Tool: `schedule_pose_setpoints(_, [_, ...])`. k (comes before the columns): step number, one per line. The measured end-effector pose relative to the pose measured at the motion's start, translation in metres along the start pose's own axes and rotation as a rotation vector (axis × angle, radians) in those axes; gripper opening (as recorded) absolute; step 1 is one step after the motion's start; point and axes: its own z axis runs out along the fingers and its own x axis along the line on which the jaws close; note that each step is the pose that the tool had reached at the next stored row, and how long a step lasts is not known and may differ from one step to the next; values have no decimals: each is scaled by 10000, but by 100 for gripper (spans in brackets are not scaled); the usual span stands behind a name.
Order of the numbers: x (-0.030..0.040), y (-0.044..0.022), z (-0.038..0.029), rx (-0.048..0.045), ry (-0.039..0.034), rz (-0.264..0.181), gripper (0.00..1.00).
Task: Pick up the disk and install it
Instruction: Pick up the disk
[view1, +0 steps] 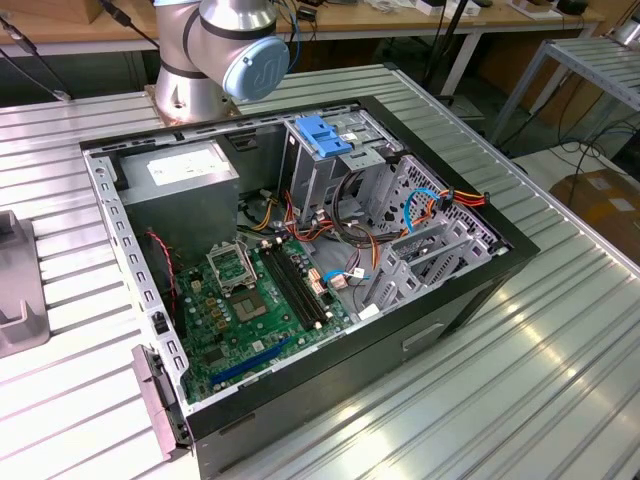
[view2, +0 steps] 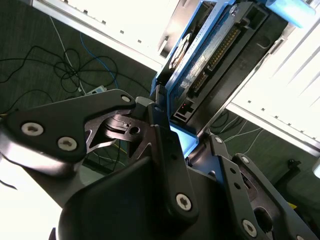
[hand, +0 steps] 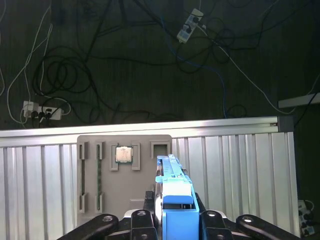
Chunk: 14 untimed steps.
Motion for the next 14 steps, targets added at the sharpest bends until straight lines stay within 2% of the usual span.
schedule_pose_setpoints(14, [-2, 2, -32, 0, 0, 0, 37])
